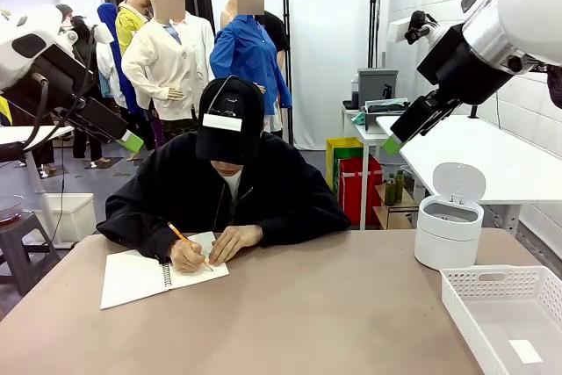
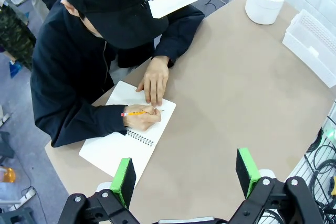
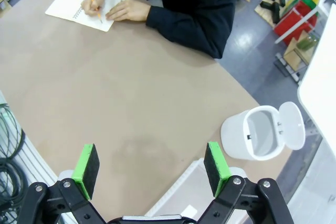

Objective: Sort the paper based on its condition.
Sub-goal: If a person hands you a paper, place it in the Organizing basket , and if it's crumpled, put it in the Trash can.

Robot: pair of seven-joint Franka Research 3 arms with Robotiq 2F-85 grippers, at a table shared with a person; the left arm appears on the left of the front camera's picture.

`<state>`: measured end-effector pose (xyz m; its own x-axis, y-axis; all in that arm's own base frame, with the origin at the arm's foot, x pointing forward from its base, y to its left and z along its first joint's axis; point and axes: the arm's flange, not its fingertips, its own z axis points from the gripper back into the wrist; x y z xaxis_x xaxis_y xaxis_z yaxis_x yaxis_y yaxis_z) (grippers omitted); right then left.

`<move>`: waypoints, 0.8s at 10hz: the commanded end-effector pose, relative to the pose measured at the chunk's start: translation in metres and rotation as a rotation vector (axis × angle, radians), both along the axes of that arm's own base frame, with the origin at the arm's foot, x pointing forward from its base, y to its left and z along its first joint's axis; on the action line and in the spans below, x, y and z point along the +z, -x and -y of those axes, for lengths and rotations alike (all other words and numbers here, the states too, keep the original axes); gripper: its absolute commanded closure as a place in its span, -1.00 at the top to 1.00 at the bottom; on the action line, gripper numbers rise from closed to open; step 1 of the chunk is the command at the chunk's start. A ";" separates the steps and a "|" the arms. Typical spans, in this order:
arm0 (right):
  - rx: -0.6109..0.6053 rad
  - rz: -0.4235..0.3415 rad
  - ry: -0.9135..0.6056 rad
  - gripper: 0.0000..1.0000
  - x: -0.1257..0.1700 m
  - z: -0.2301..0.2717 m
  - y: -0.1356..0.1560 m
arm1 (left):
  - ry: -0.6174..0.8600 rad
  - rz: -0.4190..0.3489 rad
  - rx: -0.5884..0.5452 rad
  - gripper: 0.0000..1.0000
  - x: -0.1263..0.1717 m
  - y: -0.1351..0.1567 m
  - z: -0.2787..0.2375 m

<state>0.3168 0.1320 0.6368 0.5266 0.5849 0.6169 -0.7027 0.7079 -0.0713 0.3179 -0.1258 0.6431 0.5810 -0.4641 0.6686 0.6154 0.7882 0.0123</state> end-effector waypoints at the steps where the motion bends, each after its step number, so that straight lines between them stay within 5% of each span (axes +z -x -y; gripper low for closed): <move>1: -0.001 -0.009 0.001 1.00 -0.001 0.000 0.000 | 0.001 0.002 0.001 1.00 0.001 0.000 -0.001; 8: 0.024 0.019 -0.036 1.00 0.004 -0.005 0.005 | 0.001 0.002 0.001 1.00 0.001 0.000 -0.001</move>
